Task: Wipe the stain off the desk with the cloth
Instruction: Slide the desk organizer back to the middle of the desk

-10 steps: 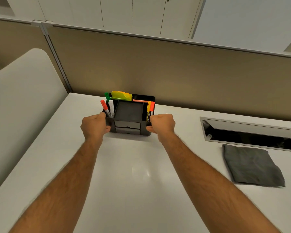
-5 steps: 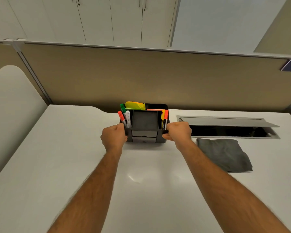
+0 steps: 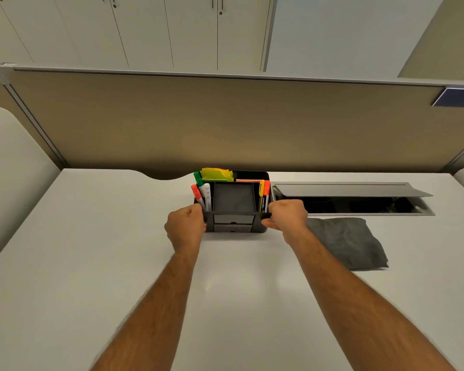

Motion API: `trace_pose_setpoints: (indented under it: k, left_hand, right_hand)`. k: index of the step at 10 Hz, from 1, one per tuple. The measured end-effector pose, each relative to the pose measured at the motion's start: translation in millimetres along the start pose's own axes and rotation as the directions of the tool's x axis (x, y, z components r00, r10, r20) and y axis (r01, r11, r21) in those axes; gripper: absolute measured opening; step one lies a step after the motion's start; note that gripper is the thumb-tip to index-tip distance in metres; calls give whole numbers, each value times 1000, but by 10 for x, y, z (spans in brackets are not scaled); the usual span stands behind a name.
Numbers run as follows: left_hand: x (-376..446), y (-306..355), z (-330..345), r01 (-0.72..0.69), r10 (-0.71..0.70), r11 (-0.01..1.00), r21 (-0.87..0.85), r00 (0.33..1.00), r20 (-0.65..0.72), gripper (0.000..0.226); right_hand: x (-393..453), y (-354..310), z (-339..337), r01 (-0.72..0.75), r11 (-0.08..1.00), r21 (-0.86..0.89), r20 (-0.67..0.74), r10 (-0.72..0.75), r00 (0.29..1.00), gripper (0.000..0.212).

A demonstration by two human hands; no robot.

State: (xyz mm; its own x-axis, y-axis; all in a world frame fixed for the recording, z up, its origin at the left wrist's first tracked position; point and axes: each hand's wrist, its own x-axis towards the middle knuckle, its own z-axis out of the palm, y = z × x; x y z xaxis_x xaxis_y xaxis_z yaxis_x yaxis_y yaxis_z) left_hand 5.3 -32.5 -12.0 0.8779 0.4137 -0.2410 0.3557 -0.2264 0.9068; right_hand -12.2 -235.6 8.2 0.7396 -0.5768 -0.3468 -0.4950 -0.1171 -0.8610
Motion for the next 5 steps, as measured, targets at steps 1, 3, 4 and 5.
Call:
trace_pose_setpoints:
  k: [1, 3, 4, 5]
  left_hand:
    - [4, 17, -5, -19, 19, 1000, -11, 1000, 10, 22]
    - [4, -41, -27, -63, 63, 998, -1, 998, 25, 28]
    - [-64, -7, -118, -121, 117, 962, 243, 993, 33, 51]
    - [-153, -79, -198, -200, 198, 896, 395, 979, 47, 62]
  right_hand:
    - [3, 20, 27, 17, 999, -41, -25, -18, 1000, 28]
    - [-91, 45, -21, 56, 998, 13, 4, -56, 998, 25]
    - [-302, 102, -128, 39, 989, 141, -2, -39, 999, 24]
    - [-502, 191, -297, 63, 975, 213, -2, -64, 998, 31]
